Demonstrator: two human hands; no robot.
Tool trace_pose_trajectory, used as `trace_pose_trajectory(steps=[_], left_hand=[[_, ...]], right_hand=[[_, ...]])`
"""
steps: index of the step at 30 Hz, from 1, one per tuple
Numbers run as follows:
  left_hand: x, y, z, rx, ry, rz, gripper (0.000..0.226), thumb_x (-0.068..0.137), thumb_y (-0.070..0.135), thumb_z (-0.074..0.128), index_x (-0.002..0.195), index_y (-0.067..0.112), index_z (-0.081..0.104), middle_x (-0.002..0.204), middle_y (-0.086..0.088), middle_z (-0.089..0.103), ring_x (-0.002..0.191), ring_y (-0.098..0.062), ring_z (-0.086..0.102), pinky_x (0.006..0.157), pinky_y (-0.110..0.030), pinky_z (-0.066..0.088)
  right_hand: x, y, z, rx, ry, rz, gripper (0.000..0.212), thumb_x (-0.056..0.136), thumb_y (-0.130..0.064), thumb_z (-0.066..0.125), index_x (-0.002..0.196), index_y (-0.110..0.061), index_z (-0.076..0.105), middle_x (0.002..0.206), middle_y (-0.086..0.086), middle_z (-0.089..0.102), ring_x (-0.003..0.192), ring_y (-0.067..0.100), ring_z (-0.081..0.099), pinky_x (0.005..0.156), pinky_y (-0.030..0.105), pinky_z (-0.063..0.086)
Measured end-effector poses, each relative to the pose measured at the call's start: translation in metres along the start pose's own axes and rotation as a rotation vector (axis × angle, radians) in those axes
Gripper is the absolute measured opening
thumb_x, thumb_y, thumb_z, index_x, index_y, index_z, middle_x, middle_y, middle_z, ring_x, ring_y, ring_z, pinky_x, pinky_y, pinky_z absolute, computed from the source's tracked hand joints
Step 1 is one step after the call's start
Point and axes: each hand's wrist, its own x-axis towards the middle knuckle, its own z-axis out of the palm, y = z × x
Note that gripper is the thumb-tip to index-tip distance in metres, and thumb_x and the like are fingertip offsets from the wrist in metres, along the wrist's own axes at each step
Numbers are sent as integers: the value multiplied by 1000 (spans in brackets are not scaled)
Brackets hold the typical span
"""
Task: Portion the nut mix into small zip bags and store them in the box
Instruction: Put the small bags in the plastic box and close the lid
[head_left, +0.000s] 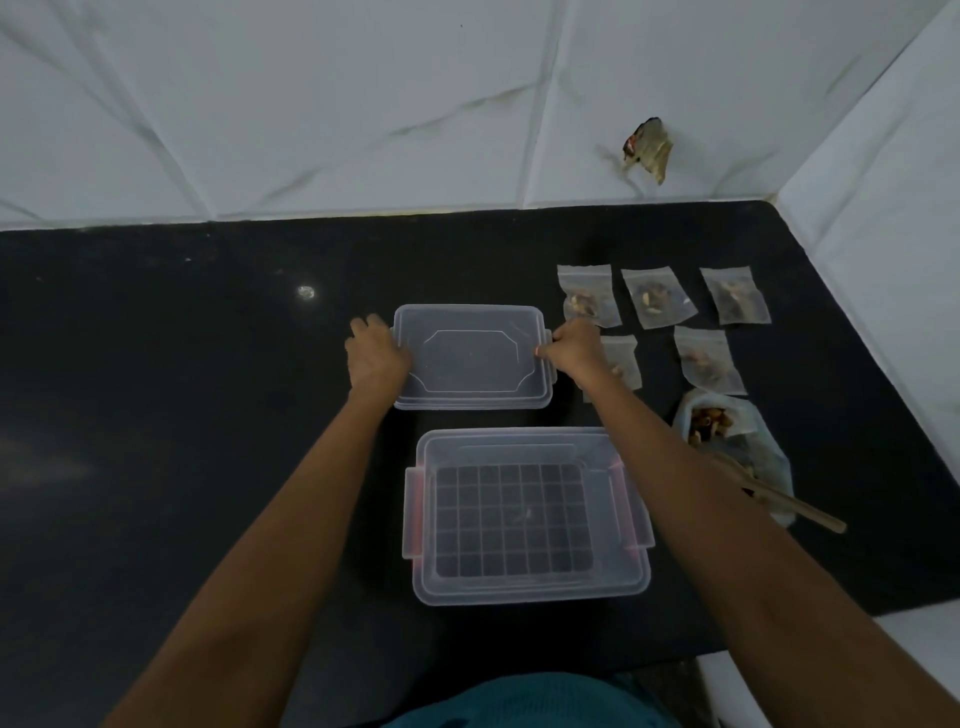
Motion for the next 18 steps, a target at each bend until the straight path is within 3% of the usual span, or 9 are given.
trace_pose_trajectory(steps=[1, 3, 5, 7, 11, 15, 17, 18], left_hand=[[0, 3, -1, 16, 23, 21, 44, 89, 6, 53, 129, -4, 38, 136, -22, 36, 121, -37, 43, 98, -39, 40], [-1, 14, -1, 32, 60, 81, 41, 90, 8, 53, 128, -4, 41, 133, -22, 40, 118, -36, 46, 96, -38, 41], [-5, 29, -1, 24, 74, 162, 35, 91, 11, 53, 122, -4, 47, 126, -22, 47, 112, -34, 50, 92, -37, 43], [-12, 48, 3, -33, 47, 227, 28, 91, 11, 53, 114, -4, 55, 117, -21, 56, 105, -31, 56, 86, -34, 45], [-31, 95, 24, -185, -110, 264, 25, 91, 13, 55, 110, -2, 61, 106, -17, 64, 98, -25, 62, 85, -29, 47], [-49, 130, 59, -291, -305, 201, 12, 90, 10, 56, 91, -1, 62, 86, -16, 61, 70, -18, 59, 72, -28, 53], [-54, 141, 77, -251, -350, 169, 16, 90, 11, 57, 101, -1, 59, 96, -17, 62, 76, -19, 61, 68, -25, 53], [-56, 145, 85, -213, -359, 159, 23, 89, 13, 58, 108, 0, 56, 104, -17, 62, 87, -22, 63, 73, -27, 54]], right_hand=[[-1, 1, -1, 2, -1, -7, 35, 84, -13, 65, 62, -15, 39, 62, 0, 40, 53, 9, 40, 49, 20, 32], [-5, 3, -8, 22, 2, -23, 24, 86, -15, 64, 68, -10, 49, 67, 4, 49, 59, 12, 48, 57, 24, 40], [-12, 7, -21, 31, 15, -66, 14, 88, -14, 61, 90, 0, 63, 89, 15, 63, 83, 23, 61, 75, 32, 45], [-15, 14, -37, 38, 38, -84, 23, 89, -12, 59, 106, 2, 63, 108, 17, 64, 101, 25, 60, 82, 30, 44], [-10, 41, -74, 34, 78, -83, 24, 88, -13, 60, 111, -5, 62, 112, 10, 63, 97, 17, 57, 85, 29, 45], [-3, 76, -116, 88, 130, -59, 26, 86, -10, 62, 110, -1, 64, 111, 13, 64, 95, 17, 58, 78, 21, 42], [3, 94, -132, 102, 170, -41, 25, 85, -9, 64, 109, -1, 65, 114, 13, 64, 104, 20, 58, 80, 20, 41], [6, 104, -138, 114, 198, -15, 26, 84, -10, 66, 108, -2, 66, 114, 14, 64, 107, 22, 58, 84, 24, 42]])
